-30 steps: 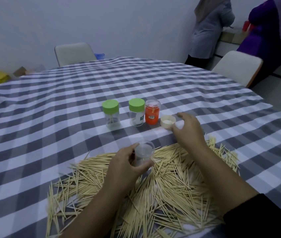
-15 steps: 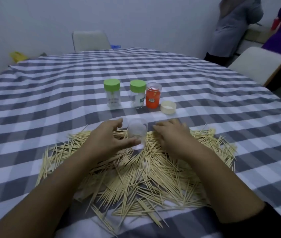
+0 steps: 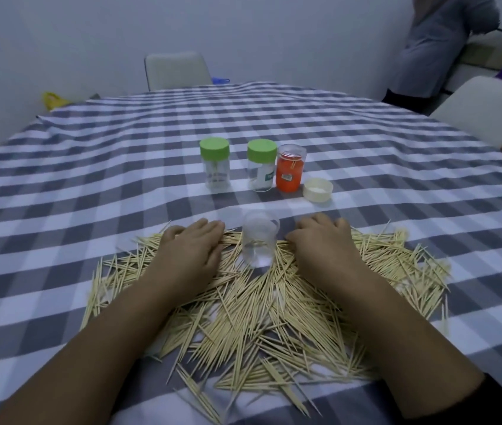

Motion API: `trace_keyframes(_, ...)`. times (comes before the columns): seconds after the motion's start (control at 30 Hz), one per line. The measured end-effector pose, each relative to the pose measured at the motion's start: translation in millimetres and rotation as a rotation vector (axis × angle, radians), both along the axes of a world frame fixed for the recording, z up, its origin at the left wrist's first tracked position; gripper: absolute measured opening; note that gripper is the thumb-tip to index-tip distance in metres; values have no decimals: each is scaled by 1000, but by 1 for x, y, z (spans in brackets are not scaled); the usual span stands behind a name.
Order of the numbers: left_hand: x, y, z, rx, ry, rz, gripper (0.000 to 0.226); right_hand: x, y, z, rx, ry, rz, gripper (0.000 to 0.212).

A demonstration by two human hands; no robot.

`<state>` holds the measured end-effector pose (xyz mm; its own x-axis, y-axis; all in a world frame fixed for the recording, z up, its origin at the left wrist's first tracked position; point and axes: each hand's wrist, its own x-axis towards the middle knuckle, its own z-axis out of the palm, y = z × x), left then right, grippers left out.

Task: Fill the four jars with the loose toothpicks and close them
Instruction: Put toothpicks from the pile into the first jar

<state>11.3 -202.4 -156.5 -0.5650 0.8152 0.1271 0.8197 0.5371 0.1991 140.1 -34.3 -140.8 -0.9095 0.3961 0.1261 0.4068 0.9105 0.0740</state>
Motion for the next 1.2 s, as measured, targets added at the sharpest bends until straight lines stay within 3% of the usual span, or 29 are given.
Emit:
trace_keyframes(0.1, -1, 3, -2, -12, 52, -2, 48, 2, -2, -1, 31, 33, -19, 29)
trace_keyframes(0.33, -6, 8, -2, -69, 82, 91, 47, 2, 0, 1, 85, 83, -85, 23)
trace_keyframes(0.5, -13, 11, -2, -79, 116, 152, 34, 6, 4, 6, 3, 194, -155, 23)
trace_keyframes(0.57, -13, 11, 3, -83, 175, 152, 25, 8, 6, 8, -98, 268, -182, 23)
trace_keyframes(0.73, -6, 18, 18, -195, 354, 52, 29, 10, 7, 9, -563, 496, -153, 17)
trace_keyframes(0.9, -6, 20, 20, -152, 357, 63, 17, 8, -2, 32, -982, 814, -30, 15)
trace_keyframes(1.07, -13, 13, 19, 120, 226, 118, 18, -1, -12, 39, -1210, 929, 14, 15)
trace_keyframes(1.2, -16, 8, 26, 420, 37, 198, 26, -7, -21, 27, -1222, 966, 51, 16)
